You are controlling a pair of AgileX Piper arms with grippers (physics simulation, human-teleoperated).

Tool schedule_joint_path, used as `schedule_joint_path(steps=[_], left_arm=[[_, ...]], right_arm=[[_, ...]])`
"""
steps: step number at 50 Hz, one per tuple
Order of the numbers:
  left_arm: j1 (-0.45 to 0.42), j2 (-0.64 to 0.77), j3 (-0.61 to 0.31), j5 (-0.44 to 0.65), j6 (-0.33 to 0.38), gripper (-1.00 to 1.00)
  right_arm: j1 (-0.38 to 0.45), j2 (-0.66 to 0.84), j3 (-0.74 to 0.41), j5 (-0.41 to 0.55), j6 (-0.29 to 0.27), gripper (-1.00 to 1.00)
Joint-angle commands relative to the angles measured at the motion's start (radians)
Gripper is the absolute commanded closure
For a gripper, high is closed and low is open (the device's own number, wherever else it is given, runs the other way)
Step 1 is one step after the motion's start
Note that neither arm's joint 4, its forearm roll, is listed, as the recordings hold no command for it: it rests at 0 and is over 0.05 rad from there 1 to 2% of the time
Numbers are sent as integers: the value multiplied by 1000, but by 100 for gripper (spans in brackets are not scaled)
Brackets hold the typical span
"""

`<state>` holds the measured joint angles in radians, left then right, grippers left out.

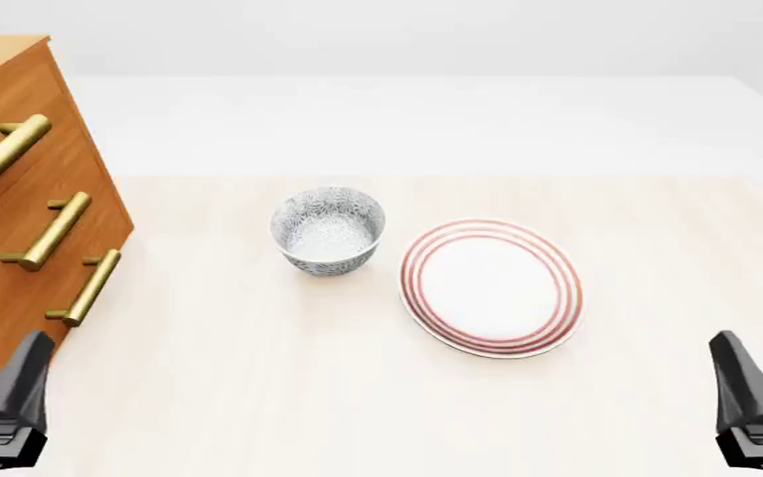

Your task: Open the top drawer of the cabinet.

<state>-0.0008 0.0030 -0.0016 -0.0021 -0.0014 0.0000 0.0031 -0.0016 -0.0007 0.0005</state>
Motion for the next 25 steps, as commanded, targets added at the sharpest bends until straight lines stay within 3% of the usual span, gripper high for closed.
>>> schedule_joint_path(steps=[1,10,12,14,17,19,20,25], left_arm=[[-3,14,-3,-11,8,-100],[-7,0,-17,5,69,-100],[0,59,-14,-42,105,-100],[-13,70,-19,-55,96,-100],[-19,186,-17,-133,203,-100],[-59,163,-34,-106,235,-100],[-45,151,-47,-87,228,-100],[-50,140,-78,-44,335,-100]], right_arm=[[0,5,-2,-2,-1,-100],[0,8,-2,-4,0,-100],[0,8,-3,-4,0,-100],[0,9,-3,-5,0,-100],[0,9,-3,-5,0,-100],[0,9,-3,-5,0,-100],[0,9,-3,-5,0,-100],[0,9,-3,-5,0,-100]])
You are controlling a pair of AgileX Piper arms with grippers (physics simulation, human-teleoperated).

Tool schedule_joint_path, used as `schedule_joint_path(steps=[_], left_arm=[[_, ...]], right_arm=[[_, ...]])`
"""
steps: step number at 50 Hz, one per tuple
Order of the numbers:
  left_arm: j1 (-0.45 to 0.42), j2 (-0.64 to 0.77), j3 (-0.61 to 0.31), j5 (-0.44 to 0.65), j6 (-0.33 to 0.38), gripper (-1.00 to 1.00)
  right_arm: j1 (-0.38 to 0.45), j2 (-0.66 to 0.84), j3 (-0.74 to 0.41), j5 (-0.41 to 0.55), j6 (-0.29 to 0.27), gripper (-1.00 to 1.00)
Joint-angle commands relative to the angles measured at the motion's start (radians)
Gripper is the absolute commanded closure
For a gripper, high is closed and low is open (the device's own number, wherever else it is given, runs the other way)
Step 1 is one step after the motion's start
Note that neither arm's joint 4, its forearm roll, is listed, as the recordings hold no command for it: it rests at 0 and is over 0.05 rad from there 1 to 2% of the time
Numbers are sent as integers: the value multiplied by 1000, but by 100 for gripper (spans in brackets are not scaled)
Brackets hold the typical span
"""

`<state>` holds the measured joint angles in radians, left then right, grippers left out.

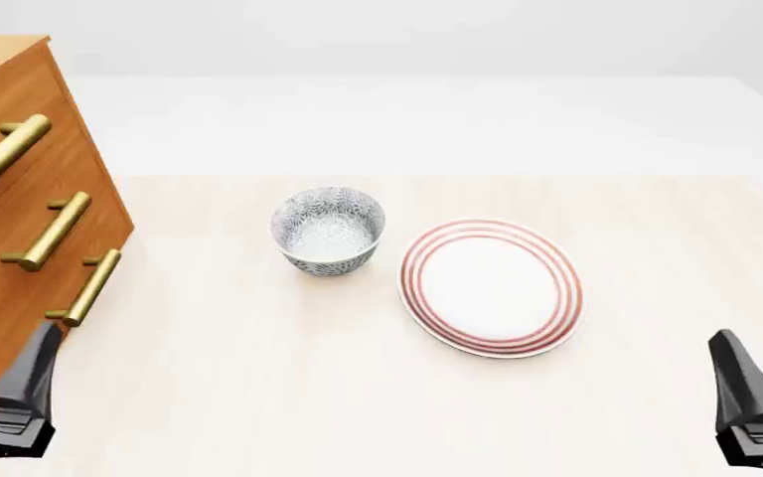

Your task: Open the top drawer of the cabinet.

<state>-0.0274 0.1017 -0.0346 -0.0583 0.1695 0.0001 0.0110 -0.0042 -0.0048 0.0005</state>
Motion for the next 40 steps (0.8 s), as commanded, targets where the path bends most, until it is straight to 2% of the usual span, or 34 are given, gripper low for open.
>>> schedule_joint_path(steps=[1,4,10,17,20,22,30,32,36,40], left_arm=[[-25,68,-48,-2,181,-100],[-12,7,-81,76,222,-100],[-24,55,-120,75,291,-100],[-1,72,-105,66,421,-100],[-1,26,-126,121,441,-100],[17,-5,-134,163,486,-100],[16,-12,-167,223,556,-100],[30,-31,-166,245,615,-100],[36,-52,-213,303,646,-100],[37,-45,-226,318,729,-100]], right_arm=[[0,1,-1,-1,0,-100],[0,1,-1,0,0,-100],[0,0,-2,1,0,-100],[0,1,-2,1,0,-100],[0,2,-1,-1,0,-100],[0,3,-1,-3,0,-100],[0,6,1,-6,0,-100],[0,6,1,-7,0,-100],[0,6,1,-6,0,-100],[0,6,1,-7,0,-100]])
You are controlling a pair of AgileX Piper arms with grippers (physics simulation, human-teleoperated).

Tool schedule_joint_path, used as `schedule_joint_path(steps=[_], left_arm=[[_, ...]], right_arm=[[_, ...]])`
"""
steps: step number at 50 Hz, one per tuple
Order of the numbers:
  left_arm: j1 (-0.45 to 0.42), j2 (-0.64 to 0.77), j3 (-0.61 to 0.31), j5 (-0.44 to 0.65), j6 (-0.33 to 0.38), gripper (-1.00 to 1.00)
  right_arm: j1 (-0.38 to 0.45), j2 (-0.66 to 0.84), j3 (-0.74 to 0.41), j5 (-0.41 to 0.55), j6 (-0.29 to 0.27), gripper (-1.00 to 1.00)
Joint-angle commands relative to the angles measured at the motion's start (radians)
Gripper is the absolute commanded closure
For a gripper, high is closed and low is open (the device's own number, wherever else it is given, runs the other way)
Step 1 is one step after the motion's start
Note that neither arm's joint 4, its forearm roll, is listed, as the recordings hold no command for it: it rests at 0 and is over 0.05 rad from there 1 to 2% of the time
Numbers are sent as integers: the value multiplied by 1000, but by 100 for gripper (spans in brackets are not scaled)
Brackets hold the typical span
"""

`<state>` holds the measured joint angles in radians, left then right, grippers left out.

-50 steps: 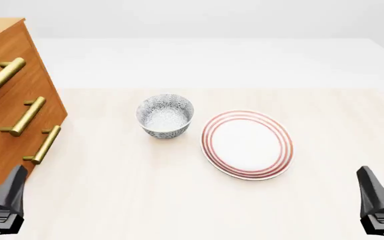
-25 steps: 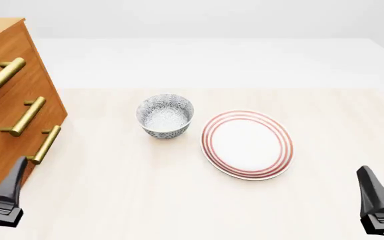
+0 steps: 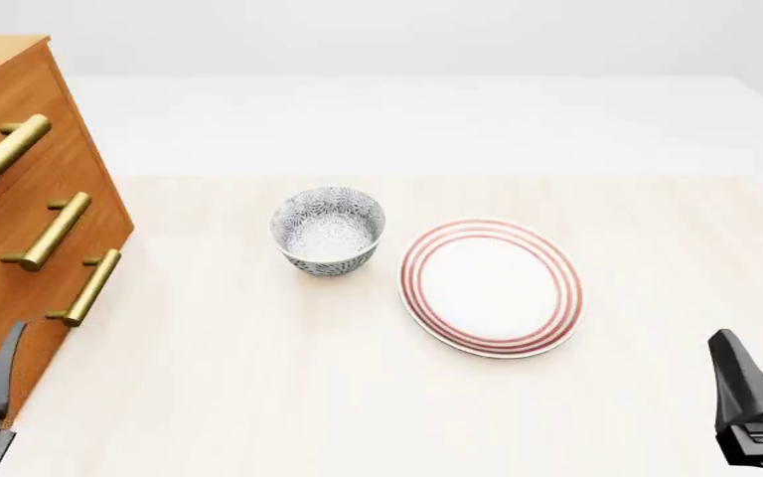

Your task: Open the top drawer of the cabinet.

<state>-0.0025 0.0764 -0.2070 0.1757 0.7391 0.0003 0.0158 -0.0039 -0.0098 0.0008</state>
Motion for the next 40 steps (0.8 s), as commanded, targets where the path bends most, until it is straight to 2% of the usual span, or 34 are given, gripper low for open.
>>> schedule_joint_path(steps=[1,13,18,21,34,40], left_arm=[[8,-6,-61,82,163,-100],[-8,118,-90,-19,316,-100],[-25,187,-104,-77,370,-100],[-23,238,-84,-134,426,-100],[-18,390,-112,-245,496,-100],[-1,420,-91,-292,529,-100]], right_arm=[[0,1,1,-2,0,-100],[0,1,1,-1,0,-100],[0,1,1,-2,0,-100],[0,1,1,-2,0,-100],[0,1,1,-2,0,-100],[0,1,1,-2,0,-100]])
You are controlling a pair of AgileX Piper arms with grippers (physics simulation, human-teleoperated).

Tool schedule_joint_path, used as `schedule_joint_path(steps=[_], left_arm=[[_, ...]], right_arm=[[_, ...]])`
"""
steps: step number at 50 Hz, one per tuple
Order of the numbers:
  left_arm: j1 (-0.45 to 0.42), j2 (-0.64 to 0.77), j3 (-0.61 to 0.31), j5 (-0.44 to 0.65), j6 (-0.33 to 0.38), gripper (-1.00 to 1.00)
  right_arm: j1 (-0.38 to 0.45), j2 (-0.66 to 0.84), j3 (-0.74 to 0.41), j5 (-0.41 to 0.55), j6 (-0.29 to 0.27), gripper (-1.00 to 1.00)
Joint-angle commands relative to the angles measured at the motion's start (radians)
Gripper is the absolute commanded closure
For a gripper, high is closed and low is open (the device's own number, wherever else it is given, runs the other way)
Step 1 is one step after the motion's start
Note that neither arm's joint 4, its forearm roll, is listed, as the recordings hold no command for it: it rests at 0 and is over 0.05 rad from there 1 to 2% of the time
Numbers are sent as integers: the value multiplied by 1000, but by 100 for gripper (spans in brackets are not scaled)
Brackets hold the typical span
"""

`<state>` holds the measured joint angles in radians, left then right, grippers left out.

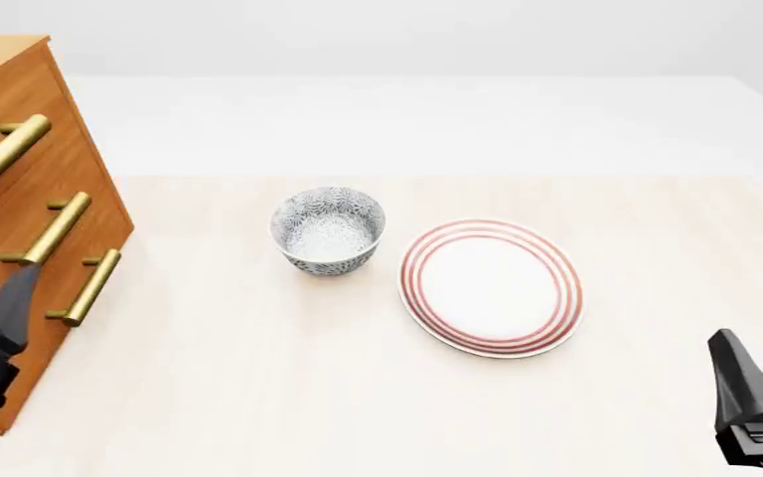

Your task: Open the top drawer of the cabinet.

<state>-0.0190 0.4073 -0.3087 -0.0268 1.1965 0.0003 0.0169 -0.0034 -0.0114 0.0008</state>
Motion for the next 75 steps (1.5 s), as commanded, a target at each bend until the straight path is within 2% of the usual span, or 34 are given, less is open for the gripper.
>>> schedule_joint_path(steps=[1,14,28,49,63,75], left_arm=[[28,87,22,-105,88,-100],[46,147,23,-180,137,-100],[50,297,28,-309,172,-100],[92,358,-20,-340,153,-100],[120,404,-64,-340,165,-100],[131,504,-80,-411,173,-100]], right_arm=[[0,0,0,0,0,-100],[0,0,0,0,0,-100],[0,0,0,0,0,-100],[0,0,0,0,0,-100],[0,0,0,0,0,-100],[0,0,0,0,0,-100]])
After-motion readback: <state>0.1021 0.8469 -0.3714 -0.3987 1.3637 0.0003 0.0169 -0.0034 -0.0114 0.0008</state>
